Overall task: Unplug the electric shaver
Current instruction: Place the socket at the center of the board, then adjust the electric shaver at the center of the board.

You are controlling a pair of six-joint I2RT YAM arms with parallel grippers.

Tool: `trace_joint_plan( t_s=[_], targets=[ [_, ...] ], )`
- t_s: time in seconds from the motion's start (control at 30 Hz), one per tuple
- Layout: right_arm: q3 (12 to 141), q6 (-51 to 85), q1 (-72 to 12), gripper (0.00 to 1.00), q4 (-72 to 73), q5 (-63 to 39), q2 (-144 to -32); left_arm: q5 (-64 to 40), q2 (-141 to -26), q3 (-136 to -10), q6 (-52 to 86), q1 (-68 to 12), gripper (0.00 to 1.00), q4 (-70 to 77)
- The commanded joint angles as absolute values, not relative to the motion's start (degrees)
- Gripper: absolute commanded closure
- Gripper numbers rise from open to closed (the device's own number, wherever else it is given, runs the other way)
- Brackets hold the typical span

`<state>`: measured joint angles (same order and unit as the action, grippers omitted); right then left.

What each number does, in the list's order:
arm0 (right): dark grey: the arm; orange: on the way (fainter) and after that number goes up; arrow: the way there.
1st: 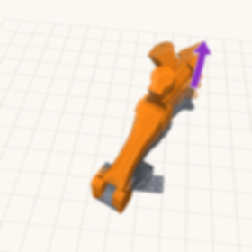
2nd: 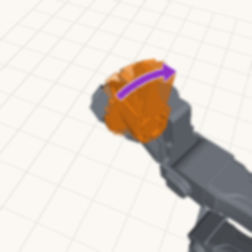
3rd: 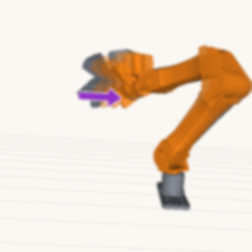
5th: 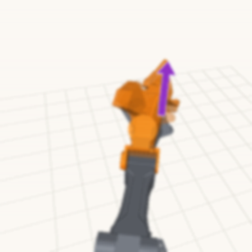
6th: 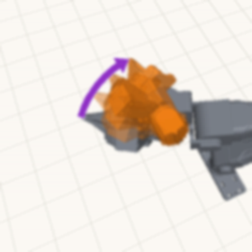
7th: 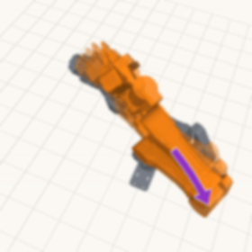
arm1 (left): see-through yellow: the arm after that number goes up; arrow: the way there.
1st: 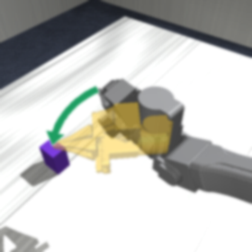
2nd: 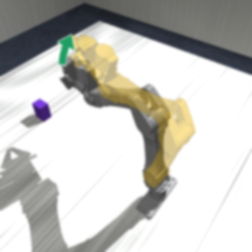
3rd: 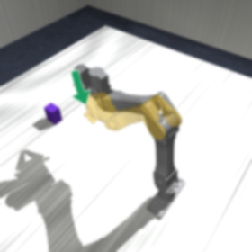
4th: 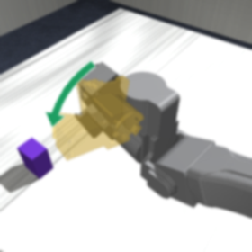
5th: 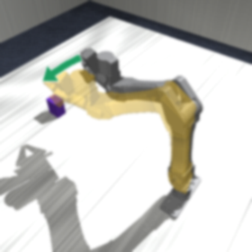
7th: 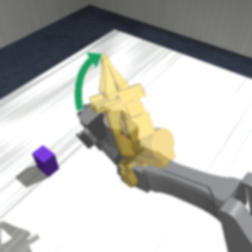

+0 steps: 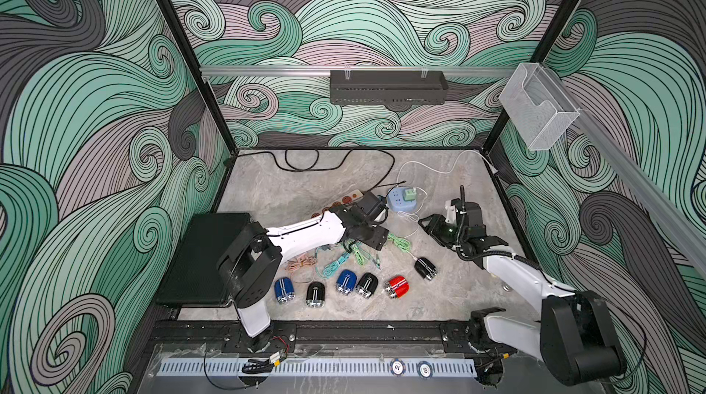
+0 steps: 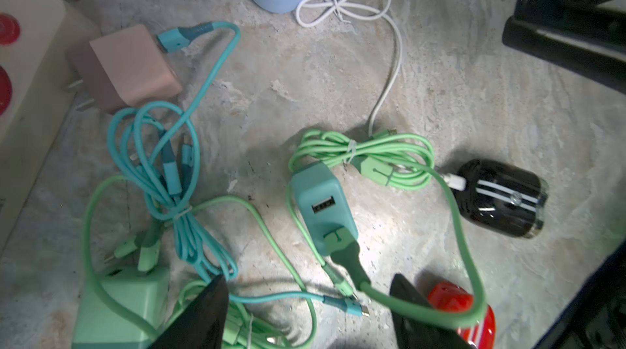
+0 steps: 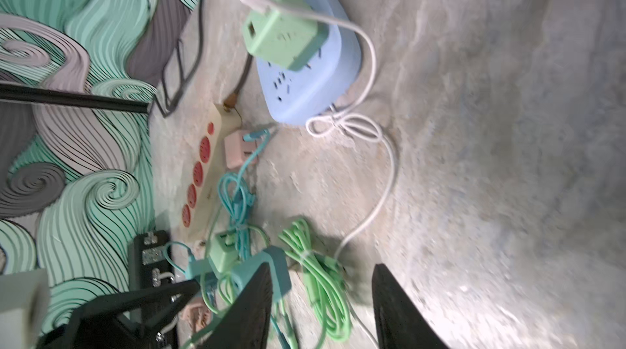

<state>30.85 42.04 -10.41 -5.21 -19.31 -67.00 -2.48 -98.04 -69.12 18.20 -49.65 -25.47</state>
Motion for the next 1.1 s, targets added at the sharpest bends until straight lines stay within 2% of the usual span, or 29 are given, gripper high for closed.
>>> trace_joint_plan(
  t_s=[0.0, 0.2, 0.43, 0.73, 1.07],
  targets=[
    [32.6, 33.8, -11.2, 0.49, -20.1, -17.7, -64.0, -5.5, -93.9, -67.8, 21.7, -50.4, 0.21, -28.1],
    [34.6, 29.1, -14.7, 0.43, -29.6, -14.5, -62.5, -5.4, -88.0, -62.5, 24.6, -50.4, 0.13, -23.0],
    [38.9, 25.9, -20.2, 0.36, -32.9, -10.3, -68.9, -6.5, -88.9, -60.6, 25.9, -50.8, 0.10, -19.1],
    [42.3, 22.5, -23.7, 0.35, -34.5, -6.2, -77.9, -1.5, -87.4, -59.1, 26.4, -50.8, 0.06, -17.7],
    [46.0, 22.1, -26.8, 0.34, -36.0, -0.8, -84.2, -0.5, -87.6, -58.5, 26.0, -50.7, 0.05, -16.4]
  ],
)
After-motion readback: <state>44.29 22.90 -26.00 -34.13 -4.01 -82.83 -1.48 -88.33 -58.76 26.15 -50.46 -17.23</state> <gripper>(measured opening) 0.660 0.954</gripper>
